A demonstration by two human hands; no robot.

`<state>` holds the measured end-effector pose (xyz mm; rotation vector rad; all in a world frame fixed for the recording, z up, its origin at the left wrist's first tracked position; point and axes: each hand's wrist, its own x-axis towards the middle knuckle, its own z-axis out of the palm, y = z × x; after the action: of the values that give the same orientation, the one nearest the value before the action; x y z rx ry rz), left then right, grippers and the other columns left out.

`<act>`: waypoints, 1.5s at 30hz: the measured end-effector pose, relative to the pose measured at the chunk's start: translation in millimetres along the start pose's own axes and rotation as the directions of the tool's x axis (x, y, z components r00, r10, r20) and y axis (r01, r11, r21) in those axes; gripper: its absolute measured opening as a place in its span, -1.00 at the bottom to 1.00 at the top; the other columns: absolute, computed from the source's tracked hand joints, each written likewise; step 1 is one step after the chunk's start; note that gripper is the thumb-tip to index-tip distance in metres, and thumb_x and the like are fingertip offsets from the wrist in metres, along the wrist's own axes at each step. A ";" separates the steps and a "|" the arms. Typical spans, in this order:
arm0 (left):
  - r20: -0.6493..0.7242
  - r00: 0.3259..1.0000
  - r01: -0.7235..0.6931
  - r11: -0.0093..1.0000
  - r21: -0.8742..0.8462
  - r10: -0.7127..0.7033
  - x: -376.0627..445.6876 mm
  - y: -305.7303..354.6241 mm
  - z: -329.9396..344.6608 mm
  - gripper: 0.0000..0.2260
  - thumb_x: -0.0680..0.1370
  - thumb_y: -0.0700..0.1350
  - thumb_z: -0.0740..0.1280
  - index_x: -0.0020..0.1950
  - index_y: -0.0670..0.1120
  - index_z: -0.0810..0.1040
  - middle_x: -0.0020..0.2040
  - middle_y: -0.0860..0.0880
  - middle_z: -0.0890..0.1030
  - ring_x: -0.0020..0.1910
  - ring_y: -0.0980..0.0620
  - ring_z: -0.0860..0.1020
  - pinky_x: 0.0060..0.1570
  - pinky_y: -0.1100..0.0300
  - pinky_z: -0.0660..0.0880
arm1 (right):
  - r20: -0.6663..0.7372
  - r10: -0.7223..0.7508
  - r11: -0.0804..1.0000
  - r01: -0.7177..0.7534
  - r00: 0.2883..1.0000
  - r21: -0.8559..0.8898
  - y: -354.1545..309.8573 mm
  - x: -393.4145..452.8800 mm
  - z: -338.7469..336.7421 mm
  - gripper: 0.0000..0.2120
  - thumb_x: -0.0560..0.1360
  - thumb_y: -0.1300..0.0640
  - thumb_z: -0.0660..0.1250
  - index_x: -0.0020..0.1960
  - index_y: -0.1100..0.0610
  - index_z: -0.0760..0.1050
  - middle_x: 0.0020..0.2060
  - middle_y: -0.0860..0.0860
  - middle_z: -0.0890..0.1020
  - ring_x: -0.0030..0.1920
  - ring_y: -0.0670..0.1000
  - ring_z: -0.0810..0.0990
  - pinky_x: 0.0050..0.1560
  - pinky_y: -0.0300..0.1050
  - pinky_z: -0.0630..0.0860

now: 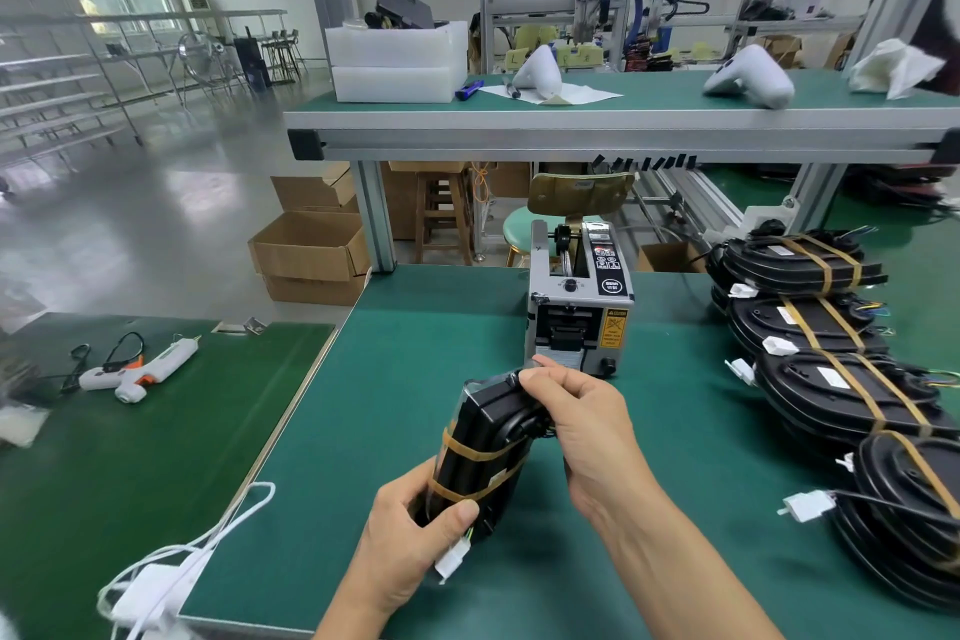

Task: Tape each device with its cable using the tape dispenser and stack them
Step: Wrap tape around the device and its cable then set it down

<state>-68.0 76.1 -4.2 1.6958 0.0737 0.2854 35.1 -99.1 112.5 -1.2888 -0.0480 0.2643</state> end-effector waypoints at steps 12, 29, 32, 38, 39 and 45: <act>-0.004 1.000 -0.005 1.000 -0.003 0.005 -0.6 -1.7 0.0 -0.43 0.41 0.41 0.56 0.20 0.01 0.74 -0.05 -0.26 0.70 -0.11 0.02 0.60 -0.05 0.12 0.52 | 0.000 0.021 0.998 -0.021 1.000 0.053 2.5 -0.5 -0.6 -0.85 0.49 0.24 0.50 -0.27 0.15 0.73 0.15 -0.05 0.70 0.37 -0.11 0.54 0.51 0.23 0.36; -0.020 1.000 -0.018 0.999 -0.030 0.018 -0.3 4.6 3.4 -0.45 0.40 0.41 0.57 0.19 0.04 0.75 -0.12 -0.03 0.73 -0.15 0.10 0.59 -0.10 0.25 0.52 | -0.027 -0.021 1.000 0.021 0.999 0.007 9.9 3.9 -0.3 -0.87 0.48 0.31 0.48 -0.24 0.31 0.67 -0.06 0.01 0.78 0.34 -0.20 0.54 0.48 0.16 0.41; -0.017 1.000 -0.021 0.999 -0.028 0.020 -0.6 3.4 2.5 -0.44 0.41 0.40 0.57 0.20 0.02 0.75 -0.10 -0.10 0.73 -0.13 0.08 0.60 -0.09 0.23 0.53 | -0.032 -0.034 0.999 0.034 0.999 -0.015 10.9 4.3 0.4 -0.86 0.48 0.30 0.49 -0.26 0.28 0.67 -0.08 0.01 0.78 0.33 -0.22 0.55 0.46 0.17 0.44; -0.002 1.000 -0.013 1.000 -0.021 0.013 0.2 -0.7 1.1 -0.43 0.41 0.39 0.57 0.21 0.01 0.74 -0.05 -0.26 0.71 -0.11 0.03 0.60 -0.06 0.15 0.52 | -0.047 -0.038 0.999 0.036 0.998 -0.040 10.2 4.1 2.4 -0.83 0.47 0.26 0.52 -0.30 0.17 0.70 -0.07 -0.01 0.78 0.28 -0.24 0.57 0.42 0.16 0.48; -0.002 1.000 -0.014 1.000 -0.020 0.014 0.3 -1.1 1.0 -0.43 0.41 0.39 0.57 0.22 0.01 0.74 -0.05 -0.25 0.71 -0.11 0.03 0.61 -0.06 0.15 0.53 | -0.045 -0.037 0.998 0.035 0.998 -0.044 9.7 3.8 2.6 -0.83 0.47 0.24 0.53 -0.30 0.16 0.70 -0.06 -0.02 0.78 0.27 -0.26 0.57 0.42 0.13 0.48; -0.003 1.000 -0.016 1.000 -0.026 0.016 1.1 -4.3 0.9 -0.44 0.42 0.37 0.58 0.21 -0.01 0.74 -0.05 -0.24 0.71 -0.11 0.02 0.61 -0.05 0.15 0.53 | -0.063 -0.049 0.995 0.044 0.997 -0.088 9.0 4.4 4.1 -0.82 0.48 0.20 0.55 -0.31 0.13 0.72 -0.06 0.03 0.77 0.26 -0.25 0.58 0.41 0.14 0.50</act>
<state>-66.2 76.2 -8.4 1.6707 0.0583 0.3000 37.1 -92.0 104.6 -1.3802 -0.0346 0.1820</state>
